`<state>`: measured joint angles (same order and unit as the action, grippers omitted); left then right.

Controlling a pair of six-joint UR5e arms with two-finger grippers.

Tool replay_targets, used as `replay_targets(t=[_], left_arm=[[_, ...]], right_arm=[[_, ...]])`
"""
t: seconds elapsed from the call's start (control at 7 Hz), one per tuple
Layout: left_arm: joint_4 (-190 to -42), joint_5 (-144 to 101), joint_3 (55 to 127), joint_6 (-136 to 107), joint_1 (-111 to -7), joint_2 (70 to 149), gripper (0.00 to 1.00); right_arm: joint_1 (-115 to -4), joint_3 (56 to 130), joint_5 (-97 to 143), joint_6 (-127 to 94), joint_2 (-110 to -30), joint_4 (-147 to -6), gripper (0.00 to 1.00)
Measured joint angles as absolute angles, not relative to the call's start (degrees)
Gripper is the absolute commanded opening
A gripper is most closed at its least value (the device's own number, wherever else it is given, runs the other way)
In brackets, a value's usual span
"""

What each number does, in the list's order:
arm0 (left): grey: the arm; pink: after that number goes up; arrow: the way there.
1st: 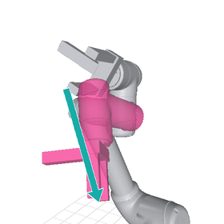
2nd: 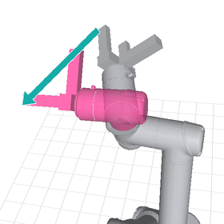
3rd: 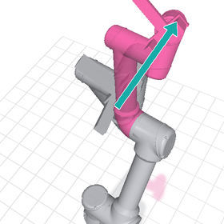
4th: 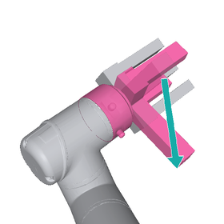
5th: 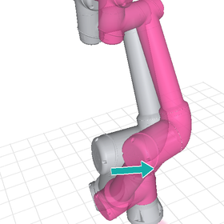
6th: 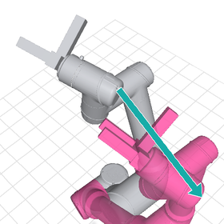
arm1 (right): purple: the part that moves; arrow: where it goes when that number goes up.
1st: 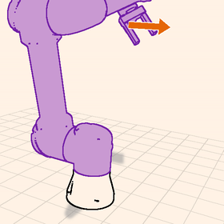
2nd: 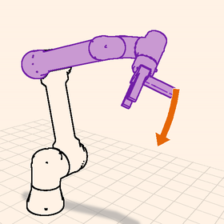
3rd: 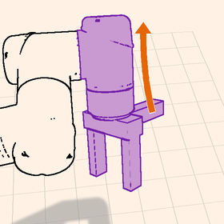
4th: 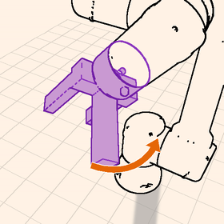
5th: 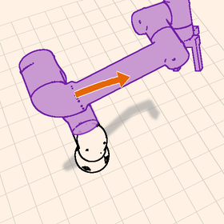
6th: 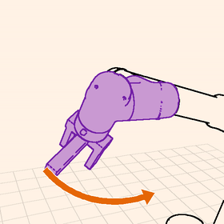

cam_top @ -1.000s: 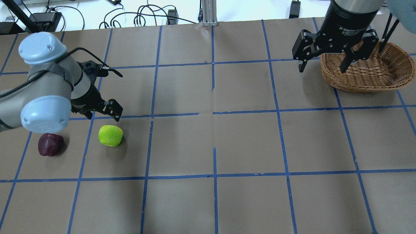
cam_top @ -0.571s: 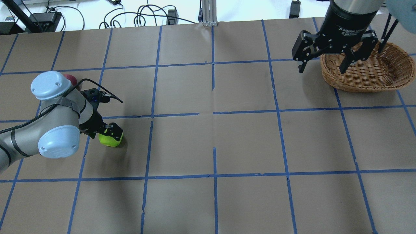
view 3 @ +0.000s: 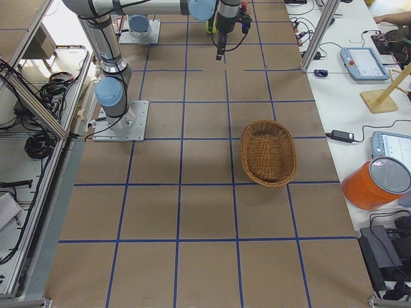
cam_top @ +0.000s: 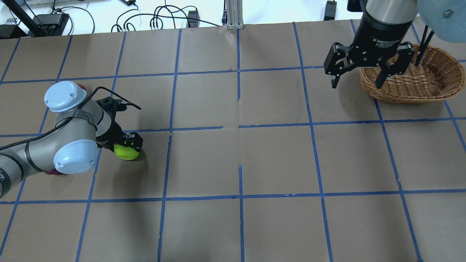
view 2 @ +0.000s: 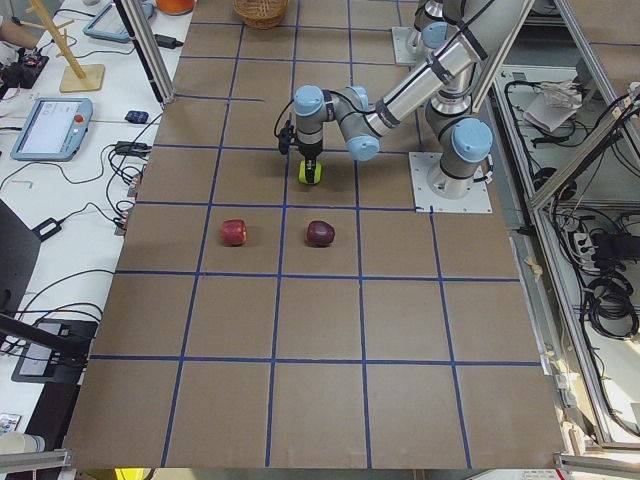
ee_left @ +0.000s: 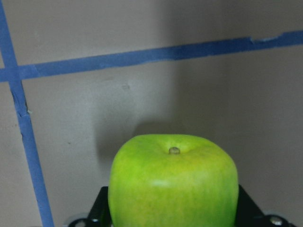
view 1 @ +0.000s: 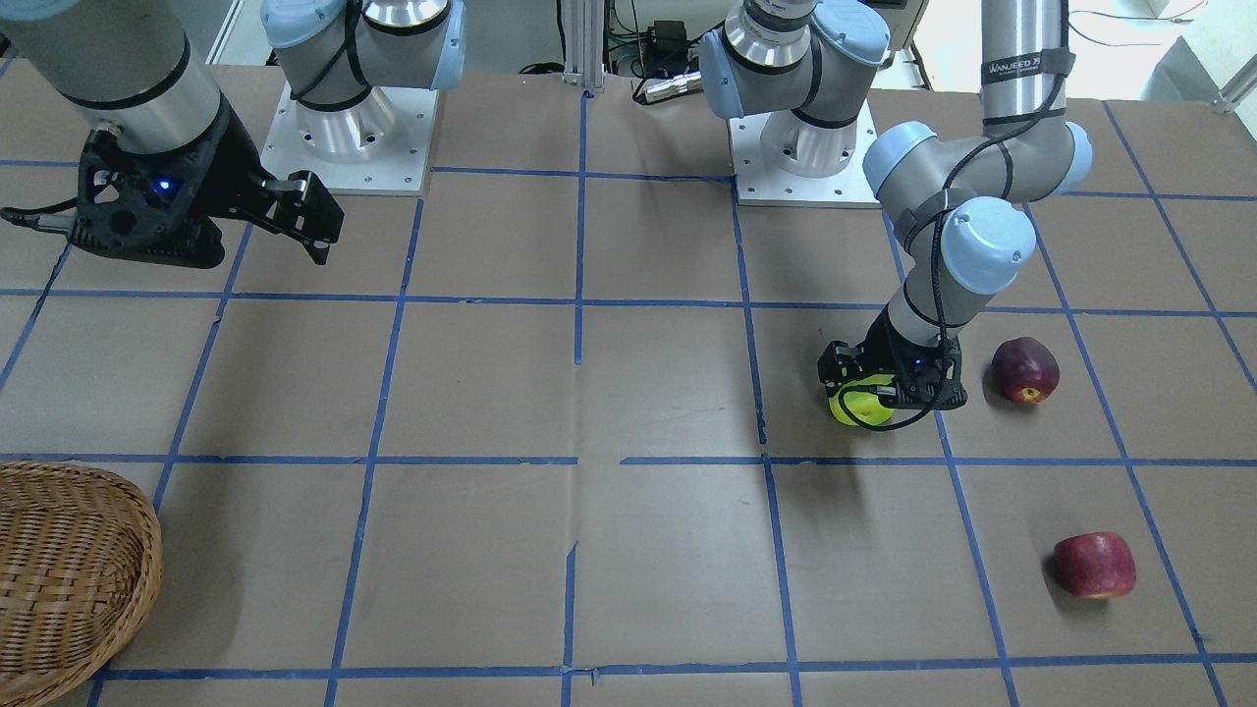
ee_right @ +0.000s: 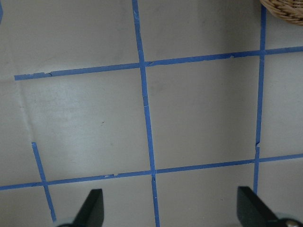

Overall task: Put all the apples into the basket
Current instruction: 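Carry the green apple toward the table center with the left gripper and release it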

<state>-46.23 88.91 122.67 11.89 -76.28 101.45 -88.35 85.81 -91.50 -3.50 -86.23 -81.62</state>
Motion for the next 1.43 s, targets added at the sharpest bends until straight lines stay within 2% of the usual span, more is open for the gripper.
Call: replay_targets(t=[0.43, 0.57, 0.71, 0.86, 1.14, 1.43], left_arm=[[-53.7, 85.9, 110.4, -17.6, -91.1, 104.4, 0.28], [-51.2, 82.7, 108.0, -29.7, -96.8, 107.2, 0.35], [-46.4, 80.4, 106.4, -41.0, -101.5, 110.6, 0.61], [-42.2, 79.6, 105.5, -48.3, -104.8, 113.7, 1.00], [-38.0, 79.6, 105.0, -51.5, -107.0, 116.8, 1.00], [-39.8, 79.8, 104.0, -46.9, -106.3, 115.5, 1.00]], right_arm=[[-88.3, 86.3, -91.6, -3.5, -85.8, -81.7, 1.00], [-88.3, 86.4, -91.5, -3.6, -85.7, -81.8, 1.00], [-88.3, 86.4, -91.5, -3.7, -85.2, -82.5, 1.00], [-88.2, 86.5, -91.8, -3.7, -83.8, -84.8, 1.00], [-88.3, 86.5, -92.3, -4.1, -79.4, -90.8, 1.00], [-88.6, 86.4, -92.0, -3.6, -74.6, -96.5, 1.00]])
